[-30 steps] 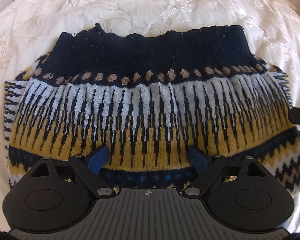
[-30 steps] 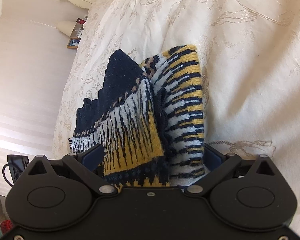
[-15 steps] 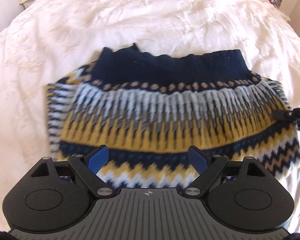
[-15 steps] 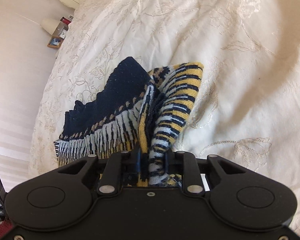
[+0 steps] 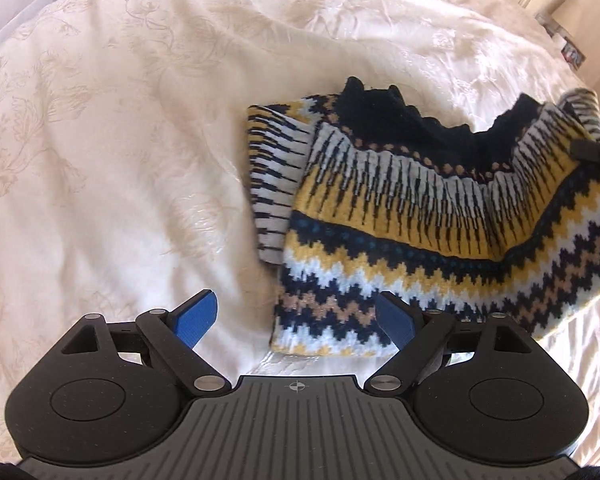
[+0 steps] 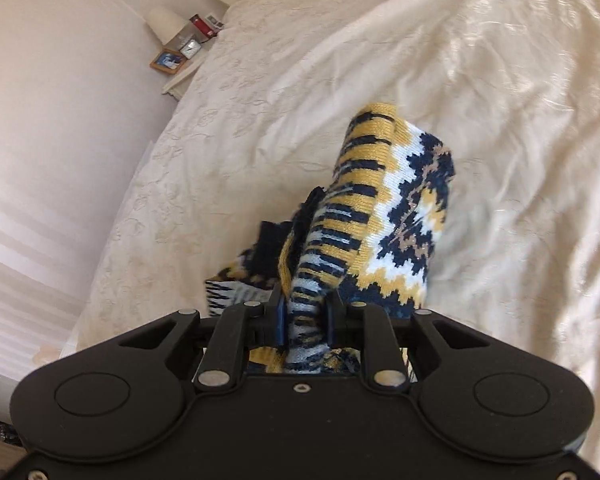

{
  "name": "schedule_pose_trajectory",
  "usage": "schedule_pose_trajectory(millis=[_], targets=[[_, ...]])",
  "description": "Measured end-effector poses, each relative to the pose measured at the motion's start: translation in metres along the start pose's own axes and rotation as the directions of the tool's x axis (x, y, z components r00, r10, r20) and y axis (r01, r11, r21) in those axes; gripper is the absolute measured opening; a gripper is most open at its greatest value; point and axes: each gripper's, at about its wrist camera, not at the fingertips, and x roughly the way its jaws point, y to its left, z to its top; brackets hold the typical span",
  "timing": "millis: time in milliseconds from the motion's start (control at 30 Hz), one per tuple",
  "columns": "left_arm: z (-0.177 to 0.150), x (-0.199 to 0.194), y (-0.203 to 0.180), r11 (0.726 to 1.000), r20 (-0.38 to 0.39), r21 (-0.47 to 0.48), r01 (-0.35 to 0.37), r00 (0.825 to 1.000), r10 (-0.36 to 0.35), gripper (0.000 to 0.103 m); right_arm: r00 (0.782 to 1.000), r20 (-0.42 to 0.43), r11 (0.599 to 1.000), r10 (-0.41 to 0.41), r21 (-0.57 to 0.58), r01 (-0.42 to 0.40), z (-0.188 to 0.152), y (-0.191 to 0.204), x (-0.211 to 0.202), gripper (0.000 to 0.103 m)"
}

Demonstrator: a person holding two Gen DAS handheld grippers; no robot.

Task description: Fold small clothes

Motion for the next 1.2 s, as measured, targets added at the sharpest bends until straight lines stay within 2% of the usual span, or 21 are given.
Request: schedule_pose_trajectory(millis=[233, 333, 467, 567, 667, 767, 833, 1000, 1200], targets=[[0.008, -0.006, 0.042, 1.0, 0.0, -0.003, 0.006, 1.0, -0.006, 0.087, 0.994, -0.104, 0.997, 0.03, -0.07, -0.038, -0.02, 0.074, 0.087, 0.029], [0.007, -0.007, 0.06, 1.0, -0.003, -0.02, 0.002, 1.0, -0.002, 0.087, 0.988, -0.157, 0.995, 0.004, -0.099, -0.019, -0.033, 0.09, 0.124, 0.029], [0.002, -0.009, 0.076, 0.999, -0.009, -0.041, -0.004, 1.0, 0.003, 0.087, 0.979, -0.192, 0.988, -0.061, -0.149, 0.033, -0.049, 0.105, 0.153, 0.029], [-0.001, -0.007, 0.085, 0.999, -0.019, -0.054, -0.005, 1.0, 0.004, 0.087, 0.972, -0.222, 0.983, -0.083, -0.177, 0.043, -0.056, 0.112, 0.17, 0.038], [0.0, -0.006, 0.087, 0.998, -0.022, -0.061, 0.002, 1.0, -0.003, 0.087, 0.973, -0.23, 0.987, -0.017, -0.162, -0.021, -0.058, 0.116, 0.169, 0.04], [0.005, -0.008, 0.088, 0.999, -0.015, -0.051, 0.01, 1.0, -0.011, 0.087, 0.982, -0.189, 0.987, 0.025, -0.15, -0.054, -0.055, 0.12, 0.149, 0.04], [0.011, -0.009, 0.086, 0.999, -0.006, -0.041, 0.018, 1.0, -0.018, 0.087, 0.988, -0.153, 0.99, 0.031, -0.132, -0.051, -0.053, 0.115, 0.132, 0.049], [0.039, -0.015, 0.073, 0.999, 0.055, -0.006, 0.051, 0.997, -0.051, 0.087, 0.996, -0.079, 0.995, -0.03, -0.101, 0.022, -0.05, 0.091, 0.098, 0.051], [0.074, -0.006, 0.033, 0.993, 0.108, 0.051, 0.103, 0.988, -0.108, 0.087, 0.988, -0.114, 0.989, -0.099, -0.118, 0.085, -0.069, 0.063, 0.088, 0.056]])
